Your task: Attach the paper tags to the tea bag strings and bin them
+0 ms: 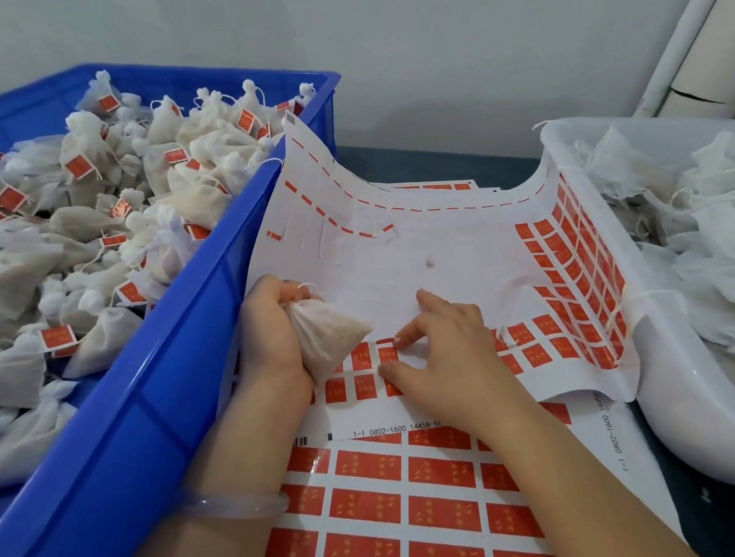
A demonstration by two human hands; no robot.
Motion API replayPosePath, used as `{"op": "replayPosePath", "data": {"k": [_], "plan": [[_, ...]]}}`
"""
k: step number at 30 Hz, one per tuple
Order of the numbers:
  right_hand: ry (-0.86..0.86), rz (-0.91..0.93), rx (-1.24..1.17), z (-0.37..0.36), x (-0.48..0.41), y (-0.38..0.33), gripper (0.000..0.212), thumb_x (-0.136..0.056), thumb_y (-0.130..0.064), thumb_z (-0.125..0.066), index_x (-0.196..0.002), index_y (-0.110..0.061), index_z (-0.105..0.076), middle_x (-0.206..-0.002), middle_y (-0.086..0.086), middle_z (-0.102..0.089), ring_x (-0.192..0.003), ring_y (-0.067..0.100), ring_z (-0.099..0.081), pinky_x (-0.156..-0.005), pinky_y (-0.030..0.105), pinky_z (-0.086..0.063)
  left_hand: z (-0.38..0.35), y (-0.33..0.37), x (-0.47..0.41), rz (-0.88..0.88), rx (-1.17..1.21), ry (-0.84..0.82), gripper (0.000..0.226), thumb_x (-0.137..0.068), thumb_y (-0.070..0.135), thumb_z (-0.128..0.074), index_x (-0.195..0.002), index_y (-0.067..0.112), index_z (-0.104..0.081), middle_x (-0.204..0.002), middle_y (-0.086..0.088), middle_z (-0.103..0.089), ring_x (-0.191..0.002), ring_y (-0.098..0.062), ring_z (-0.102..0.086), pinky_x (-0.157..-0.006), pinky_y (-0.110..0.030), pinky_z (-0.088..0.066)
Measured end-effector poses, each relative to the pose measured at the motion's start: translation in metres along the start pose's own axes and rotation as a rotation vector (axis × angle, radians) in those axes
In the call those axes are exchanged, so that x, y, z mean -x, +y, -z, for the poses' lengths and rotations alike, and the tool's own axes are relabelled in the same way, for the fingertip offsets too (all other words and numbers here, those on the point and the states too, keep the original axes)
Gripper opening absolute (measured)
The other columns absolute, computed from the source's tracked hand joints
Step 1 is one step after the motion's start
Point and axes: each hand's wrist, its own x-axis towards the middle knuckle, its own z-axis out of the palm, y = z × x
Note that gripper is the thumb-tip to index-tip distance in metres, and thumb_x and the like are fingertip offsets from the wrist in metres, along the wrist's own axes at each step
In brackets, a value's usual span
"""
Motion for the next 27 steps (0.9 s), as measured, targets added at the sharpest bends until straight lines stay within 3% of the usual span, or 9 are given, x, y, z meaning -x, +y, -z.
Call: {"op": "replayPosePath", "data": {"k": [6,11,14,19,21,23,25,27], "plan": [[-0.028,-0.003,-0.01,-0.0012,-0.0002,0.0005,0.019,-0.084,-0.042,-0.062,-0.099,-0.031,-0.067,-0.155,-0.008,-0.016,-0.139,0.018,-0.011,-0.113,0.043,-0.012,-0.0002,-0.0006,0.0007,-0.014,-0.004,0.002,0.046,-0.084,0.02,-0.048,-0.038,0.023,-0.053,-0.047,0.008,-0.052,-0.059,-0.013,-0.055,-0.075,-0.037,-0.051],[-0.016,-0.039,-0.032,-0.0012,0.0014,0.0006,0.04,-0.083,-0.047,-0.061,-0.119,-0.032,-0.053,-0.155,-0.009,-0.011,-0.141,0.017,-0.007,-0.115,0.039,-0.011,-0.0005,0.0004,0.0029,-0.012,-0.013,-0.003,0.05,-0.085,0.021,-0.047,-0.035,0.024,-0.054,-0.045,0.01,-0.052,-0.057,-0.011,-0.054,-0.074,-0.037,-0.051],[-0.021,-0.032,-0.005,-0.0009,0.0028,-0.002,0.034,-0.085,-0.046,-0.06,-0.115,-0.031,-0.057,-0.156,-0.008,-0.011,-0.141,0.018,-0.008,-0.115,0.04,-0.011,0.0001,0.0001,0.0022,-0.014,-0.004,-0.004,0.047,-0.084,0.021,-0.047,-0.038,0.023,-0.052,-0.048,0.008,-0.051,-0.059,-0.011,-0.054,-0.078,-0.039,-0.05],[-0.048,-0.036,0.003,0.0014,0.0018,-0.0038,0.029,-0.086,-0.043,-0.06,-0.113,-0.031,-0.058,-0.156,-0.007,-0.011,-0.141,0.019,-0.008,-0.115,0.041,-0.01,0.0001,-0.0005,0.0011,-0.015,-0.013,0.0,0.045,-0.084,0.021,-0.047,-0.04,0.022,-0.049,-0.047,0.009,-0.051,-0.057,-0.01,-0.055,-0.069,-0.033,-0.05],[-0.034,-0.035,-0.026,0.0014,0.0032,-0.0038,0.024,-0.085,-0.042,-0.062,-0.105,-0.036,-0.051,-0.154,-0.008,-0.016,-0.14,0.018,-0.011,-0.114,0.039,-0.013,0.0,-0.0004,0.0009,-0.01,-0.002,0.001,0.045,-0.084,0.02,-0.048,-0.04,0.023,-0.05,-0.047,0.009,-0.052,-0.058,-0.011,-0.055,-0.071,-0.034,-0.051],[-0.01,-0.033,-0.102,0.0023,0.0055,-0.0024,0.034,-0.082,-0.042,-0.066,-0.102,-0.039,-0.037,-0.142,-0.01,-0.031,-0.135,0.015,-0.023,-0.108,0.032,-0.024,0.0,-0.0001,0.0005,-0.005,-0.002,0.003,0.045,-0.084,0.021,-0.048,-0.039,0.023,-0.051,-0.047,0.009,-0.052,-0.06,-0.012,-0.055,-0.074,-0.036,-0.051],[0.006,-0.018,-0.163,0.0037,0.0069,0.0003,0.044,-0.082,-0.042,-0.066,-0.112,-0.041,-0.035,-0.136,-0.012,-0.035,-0.13,0.013,-0.028,-0.105,0.03,-0.029,0.0,0.0005,0.0009,-0.004,-0.009,0.009,0.046,-0.084,0.021,-0.048,-0.038,0.023,-0.053,-0.047,0.009,-0.053,-0.062,-0.013,-0.056,-0.073,-0.036,-0.051],[0.012,0.007,-0.084,0.0029,0.0064,0.002,0.049,-0.086,-0.045,-0.058,-0.13,-0.038,-0.038,-0.149,-0.011,-0.026,-0.136,0.014,-0.02,-0.111,0.037,-0.022,-0.0003,0.0006,0.0016,-0.011,-0.02,0.009,0.048,-0.084,0.021,-0.048,-0.037,0.024,-0.055,-0.045,0.01,-0.054,-0.058,-0.011,-0.058,-0.069,-0.033,-0.051]]}}
